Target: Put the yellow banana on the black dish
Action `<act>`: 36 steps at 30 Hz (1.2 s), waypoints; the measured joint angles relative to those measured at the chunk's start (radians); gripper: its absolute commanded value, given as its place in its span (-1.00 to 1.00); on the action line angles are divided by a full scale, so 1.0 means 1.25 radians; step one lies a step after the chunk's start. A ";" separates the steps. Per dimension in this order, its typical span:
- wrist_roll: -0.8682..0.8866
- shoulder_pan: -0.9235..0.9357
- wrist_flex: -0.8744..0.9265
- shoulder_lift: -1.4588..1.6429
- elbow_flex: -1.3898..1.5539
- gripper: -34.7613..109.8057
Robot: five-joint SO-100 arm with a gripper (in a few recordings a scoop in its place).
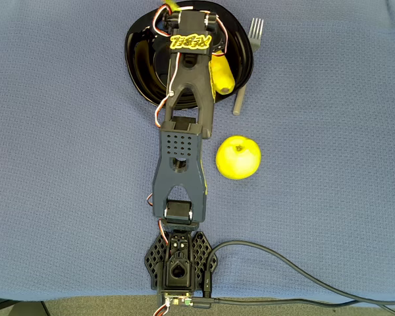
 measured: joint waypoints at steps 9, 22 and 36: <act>-0.040 -0.011 0.000 0.036 0.069 -0.52; -0.393 -0.072 0.070 0.418 0.346 -0.52; -0.842 -0.004 -0.196 0.958 0.893 -0.52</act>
